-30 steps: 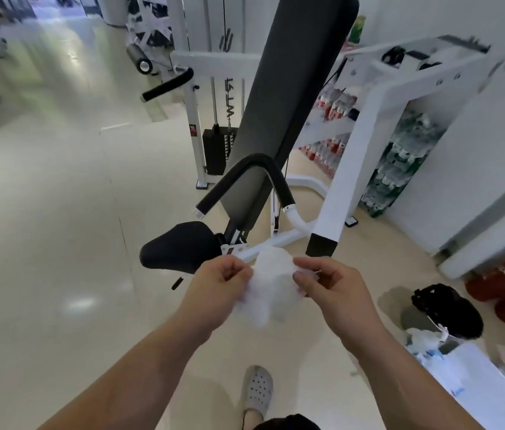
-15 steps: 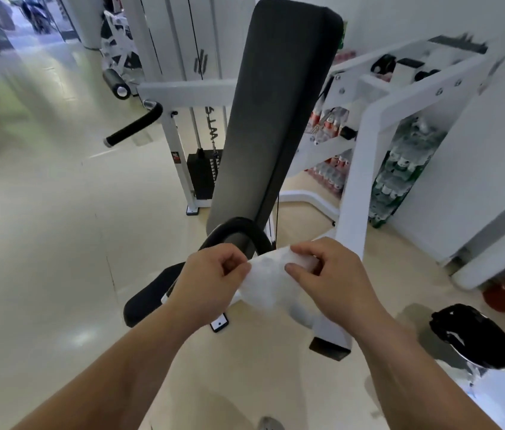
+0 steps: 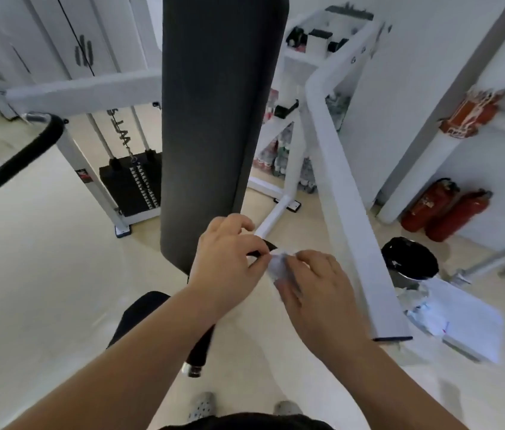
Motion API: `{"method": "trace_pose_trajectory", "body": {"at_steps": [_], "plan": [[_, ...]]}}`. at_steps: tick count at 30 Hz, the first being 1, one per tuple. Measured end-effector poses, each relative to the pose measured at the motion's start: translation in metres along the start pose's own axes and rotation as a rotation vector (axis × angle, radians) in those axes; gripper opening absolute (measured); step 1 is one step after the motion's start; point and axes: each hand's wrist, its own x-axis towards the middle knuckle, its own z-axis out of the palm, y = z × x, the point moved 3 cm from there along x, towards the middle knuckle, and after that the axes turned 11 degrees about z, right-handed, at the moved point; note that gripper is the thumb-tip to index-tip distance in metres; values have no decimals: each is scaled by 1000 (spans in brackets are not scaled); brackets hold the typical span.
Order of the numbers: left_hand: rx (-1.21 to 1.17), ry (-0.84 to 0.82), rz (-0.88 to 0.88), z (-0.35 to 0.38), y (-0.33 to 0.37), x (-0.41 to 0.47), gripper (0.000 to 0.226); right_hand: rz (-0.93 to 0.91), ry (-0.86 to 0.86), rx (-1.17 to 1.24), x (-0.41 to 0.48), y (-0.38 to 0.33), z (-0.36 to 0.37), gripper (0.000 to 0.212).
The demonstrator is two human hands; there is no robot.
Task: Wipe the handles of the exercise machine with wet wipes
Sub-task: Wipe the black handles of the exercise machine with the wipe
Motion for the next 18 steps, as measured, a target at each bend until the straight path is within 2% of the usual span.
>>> {"method": "trace_pose_trajectory", "body": {"at_steps": [5, 7, 10, 13, 15, 18], "plan": [[-189, -85, 85, -9, -36, -13, 31, 196, 27, -10, -17, -12, 16, 52], [-219, -110, 66, -15, -53, -23, 36, 227, 35, -117, -36, -15, 20, 61], [-307, -194, 12, -20, -76, -37, 38, 268, -54, -279, -62, -17, 31, 75], [-459, -238, -85, -19, -87, -43, 30, 300, -53, -285, -65, -19, 34, 68], [-568, -240, -154, -17, -89, -43, 29, 319, -16, -197, -56, -21, 33, 58], [-642, -266, -203, -16, -92, -39, 32, 344, 5, -46, -31, -30, 32, 55]]}}
